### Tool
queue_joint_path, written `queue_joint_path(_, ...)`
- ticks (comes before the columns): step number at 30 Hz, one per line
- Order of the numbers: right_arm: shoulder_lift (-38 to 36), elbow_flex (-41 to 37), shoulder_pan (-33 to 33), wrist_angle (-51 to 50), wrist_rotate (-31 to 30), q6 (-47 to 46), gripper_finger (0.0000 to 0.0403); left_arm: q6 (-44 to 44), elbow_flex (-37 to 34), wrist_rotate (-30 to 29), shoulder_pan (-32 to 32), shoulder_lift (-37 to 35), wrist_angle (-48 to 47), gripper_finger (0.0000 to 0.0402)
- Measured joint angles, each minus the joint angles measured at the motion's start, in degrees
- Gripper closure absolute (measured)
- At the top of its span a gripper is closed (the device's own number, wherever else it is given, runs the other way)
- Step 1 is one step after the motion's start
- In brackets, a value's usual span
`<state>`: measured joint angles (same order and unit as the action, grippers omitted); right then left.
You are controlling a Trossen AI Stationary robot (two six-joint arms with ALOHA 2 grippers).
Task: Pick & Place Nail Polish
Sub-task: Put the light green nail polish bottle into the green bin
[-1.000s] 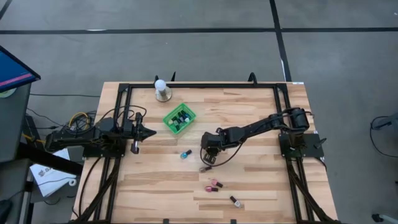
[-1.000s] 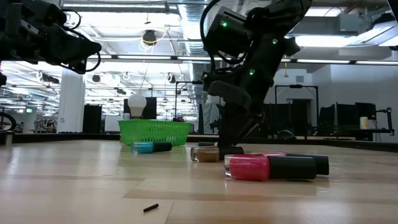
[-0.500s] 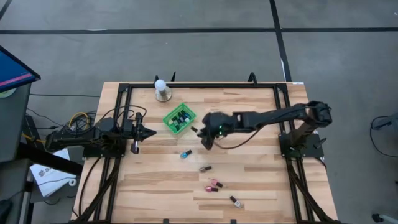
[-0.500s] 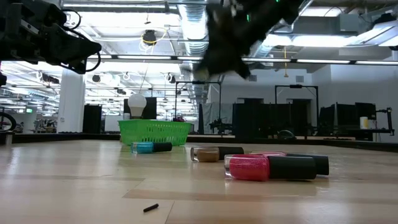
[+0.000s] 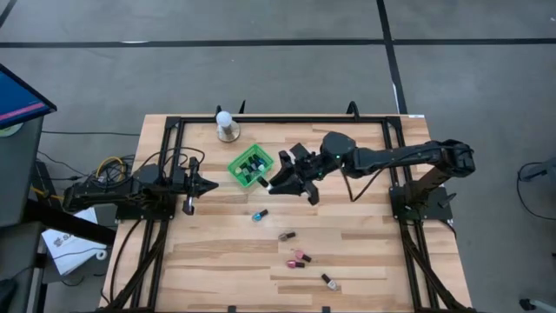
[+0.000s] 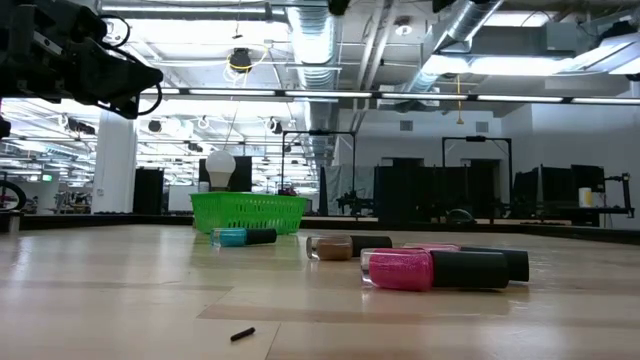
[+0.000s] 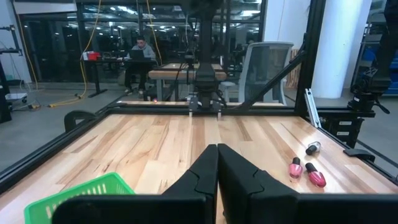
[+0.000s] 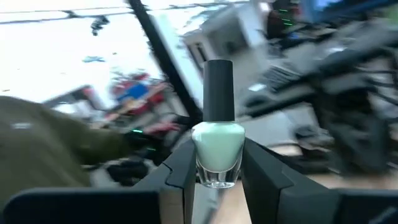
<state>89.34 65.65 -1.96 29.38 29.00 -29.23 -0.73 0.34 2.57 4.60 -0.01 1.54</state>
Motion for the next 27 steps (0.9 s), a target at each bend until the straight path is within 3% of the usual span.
queue_joint_path(5,0.1,0.0,-0.5,0.3,0.6,-0.7,0.0316,0.0,0.0,0.0,0.0,0.0,0.0,0.0400)
queue_joint_path(13,3.4,1.6,-3.7,-5.8,-7.1,-0.9,0.0316,0.0,0.0,0.0,0.0,0.0,0.0,0.0400)
queue_joint_path(20,17.5,15.4,-5.5,-17.4,-8.5,-0.3,0.0316,0.0,0.0,0.2,0.0,0.0,0.0,0.0400)
queue_joint_path(27,31.8,32.5,-7.4,-39.3,-16.9,3.7,0.0316,0.0,0.0,0.1,0.0,0.0,0.0,0.0400)
